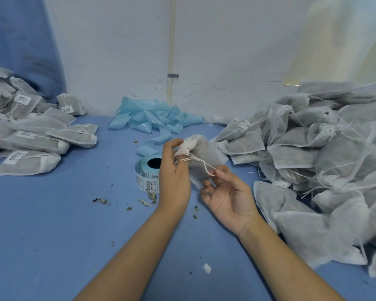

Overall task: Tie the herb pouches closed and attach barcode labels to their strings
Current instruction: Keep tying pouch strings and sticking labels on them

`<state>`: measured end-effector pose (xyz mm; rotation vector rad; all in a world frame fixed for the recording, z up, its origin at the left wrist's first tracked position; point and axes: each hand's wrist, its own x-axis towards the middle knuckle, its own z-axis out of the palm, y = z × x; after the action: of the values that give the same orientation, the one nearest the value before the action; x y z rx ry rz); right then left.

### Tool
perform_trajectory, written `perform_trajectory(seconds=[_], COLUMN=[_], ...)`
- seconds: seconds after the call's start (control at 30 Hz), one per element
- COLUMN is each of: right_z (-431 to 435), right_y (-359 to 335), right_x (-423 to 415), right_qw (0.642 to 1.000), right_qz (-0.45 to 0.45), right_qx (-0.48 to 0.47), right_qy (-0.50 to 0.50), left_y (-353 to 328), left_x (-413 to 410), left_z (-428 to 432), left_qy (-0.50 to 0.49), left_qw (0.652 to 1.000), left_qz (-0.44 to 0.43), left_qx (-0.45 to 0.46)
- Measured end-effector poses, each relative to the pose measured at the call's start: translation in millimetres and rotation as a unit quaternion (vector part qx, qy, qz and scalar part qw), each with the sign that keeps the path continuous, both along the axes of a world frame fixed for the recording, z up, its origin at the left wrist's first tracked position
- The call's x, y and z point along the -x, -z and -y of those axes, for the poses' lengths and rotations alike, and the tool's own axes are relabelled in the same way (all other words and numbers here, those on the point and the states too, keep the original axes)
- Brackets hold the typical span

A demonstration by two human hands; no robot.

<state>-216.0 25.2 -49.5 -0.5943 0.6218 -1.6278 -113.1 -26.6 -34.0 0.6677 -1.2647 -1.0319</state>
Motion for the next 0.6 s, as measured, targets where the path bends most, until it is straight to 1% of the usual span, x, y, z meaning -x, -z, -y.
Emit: perform_trajectory(seconds=[0.1,0.17,0.27,0.37,0.47,0.53,0.6], right_z=[1.4,1.6,3.7,6.1,7.0,7.6,8.1], right_y=[0.5,0.4,2.1,5.5,7.3,8.4,9.5], right_x=[-0.4,-0.7,-4.2,-8.1,-10.0,-9.6,-8.5], right_qw=[0.999,0.996,0.980,0.969,0.967,0.966,0.966], right_qz=[-0.002,-0.040,-0.120,-0.154,-0.154,-0.149,-0.137], right_qx=[-0.013,-0.027,-0.050,-0.040,-0.036,-0.040,-0.047], right_qy=[0.039,0.076,0.154,0.190,0.200,0.209,0.215], left_y=[-3.2,-3.5,-3.8,-3.2,-0.7,0.9,6.2], left_x=[0.6,-1.5,-5.3,-6.6,-8.5,-9.1,-7.1], left_z=[3.5,7.8,12.2,13.1,15.1,14.7,13.5], left_qy=[0.027,0.042,0.091,0.137,0.172,0.195,0.199], left_qw=[0.994,0.989,0.978,0.964,0.948,0.940,0.949], left_qz=[-0.055,-0.062,-0.092,-0.116,-0.160,-0.189,-0.168], left_qx=[-0.087,-0.127,-0.164,-0.195,-0.216,-0.205,-0.176])
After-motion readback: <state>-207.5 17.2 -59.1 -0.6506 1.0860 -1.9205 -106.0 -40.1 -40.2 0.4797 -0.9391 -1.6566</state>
